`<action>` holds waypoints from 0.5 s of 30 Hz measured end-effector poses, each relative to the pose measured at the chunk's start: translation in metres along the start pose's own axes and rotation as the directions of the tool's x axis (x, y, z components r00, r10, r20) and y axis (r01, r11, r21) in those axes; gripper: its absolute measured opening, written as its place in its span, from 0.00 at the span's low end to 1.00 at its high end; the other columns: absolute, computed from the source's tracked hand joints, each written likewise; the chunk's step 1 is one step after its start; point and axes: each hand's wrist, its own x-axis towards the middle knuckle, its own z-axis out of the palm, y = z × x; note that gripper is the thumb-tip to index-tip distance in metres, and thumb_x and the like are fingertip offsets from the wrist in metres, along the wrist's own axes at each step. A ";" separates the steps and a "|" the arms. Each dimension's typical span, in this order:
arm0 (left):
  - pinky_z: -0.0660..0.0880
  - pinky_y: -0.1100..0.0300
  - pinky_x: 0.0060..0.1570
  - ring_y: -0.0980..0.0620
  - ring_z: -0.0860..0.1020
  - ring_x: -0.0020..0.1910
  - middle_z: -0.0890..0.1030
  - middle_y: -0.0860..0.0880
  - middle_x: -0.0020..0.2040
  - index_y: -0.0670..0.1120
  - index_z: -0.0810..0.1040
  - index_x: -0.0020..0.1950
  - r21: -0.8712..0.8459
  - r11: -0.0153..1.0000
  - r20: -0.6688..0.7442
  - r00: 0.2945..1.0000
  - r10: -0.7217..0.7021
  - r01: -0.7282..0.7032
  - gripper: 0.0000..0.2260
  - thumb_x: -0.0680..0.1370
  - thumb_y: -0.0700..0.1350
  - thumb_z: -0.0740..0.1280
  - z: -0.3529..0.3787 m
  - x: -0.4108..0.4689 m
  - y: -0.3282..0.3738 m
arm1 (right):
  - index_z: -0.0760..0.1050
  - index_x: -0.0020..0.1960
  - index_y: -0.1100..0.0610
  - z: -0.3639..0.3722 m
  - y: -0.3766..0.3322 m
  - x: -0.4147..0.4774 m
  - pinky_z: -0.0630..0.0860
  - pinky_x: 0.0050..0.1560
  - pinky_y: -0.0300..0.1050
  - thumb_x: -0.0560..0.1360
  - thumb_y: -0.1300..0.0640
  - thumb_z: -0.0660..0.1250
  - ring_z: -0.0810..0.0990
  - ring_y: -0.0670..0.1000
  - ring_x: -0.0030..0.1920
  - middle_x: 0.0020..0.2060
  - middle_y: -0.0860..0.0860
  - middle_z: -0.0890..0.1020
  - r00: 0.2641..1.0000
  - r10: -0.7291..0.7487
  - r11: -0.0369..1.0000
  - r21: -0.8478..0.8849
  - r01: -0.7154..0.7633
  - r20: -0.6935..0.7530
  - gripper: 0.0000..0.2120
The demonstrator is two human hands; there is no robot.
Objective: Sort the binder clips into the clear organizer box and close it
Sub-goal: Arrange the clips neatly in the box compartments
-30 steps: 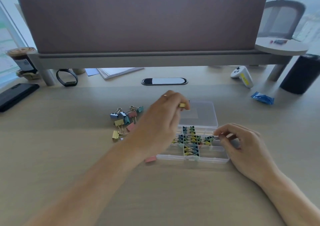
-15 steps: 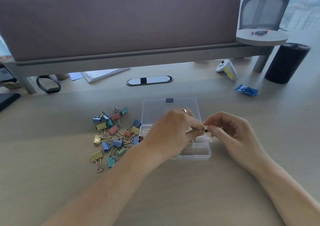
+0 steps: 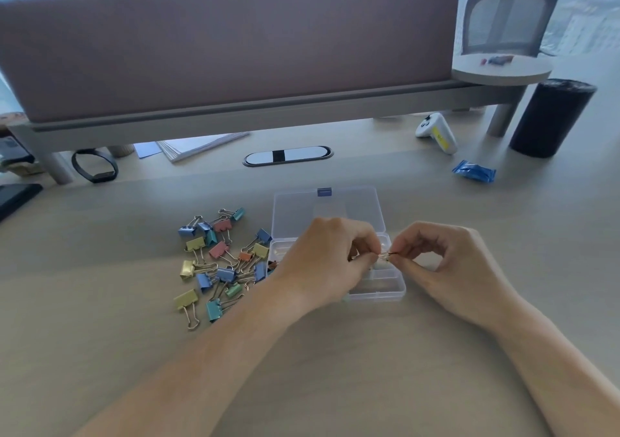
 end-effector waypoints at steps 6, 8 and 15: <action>0.71 0.67 0.38 0.61 0.78 0.39 0.81 0.59 0.39 0.52 0.84 0.43 0.039 0.998 0.101 0.993 -0.062 0.059 0.03 0.76 0.48 0.74 -0.007 0.019 0.005 | 0.83 0.38 0.48 0.000 -0.004 0.001 0.76 0.44 0.28 0.69 0.66 0.78 0.85 0.45 0.39 0.35 0.41 0.85 1.000 -0.001 0.999 -0.053 0.001 -0.008 0.13; 0.69 0.68 0.38 0.62 0.78 0.40 0.82 0.58 0.43 0.52 0.84 0.44 0.044 0.996 0.170 0.982 -0.088 0.082 0.02 0.77 0.48 0.74 -0.012 0.028 0.007 | 0.84 0.37 0.48 0.000 -0.006 0.001 0.75 0.43 0.28 0.69 0.67 0.77 0.85 0.44 0.38 0.34 0.41 0.85 1.000 -0.001 0.998 -0.060 0.001 -0.004 0.13; 0.74 0.59 0.43 0.58 0.81 0.44 0.83 0.57 0.41 0.52 0.84 0.42 0.087 0.980 0.369 0.908 -0.198 0.178 0.05 0.73 0.46 0.79 -0.022 0.054 0.013 | 0.83 0.37 0.47 0.002 -0.010 0.003 0.74 0.41 0.26 0.69 0.67 0.76 0.85 0.42 0.37 0.33 0.40 0.85 0.998 0.059 0.994 -0.088 -0.060 -0.017 0.14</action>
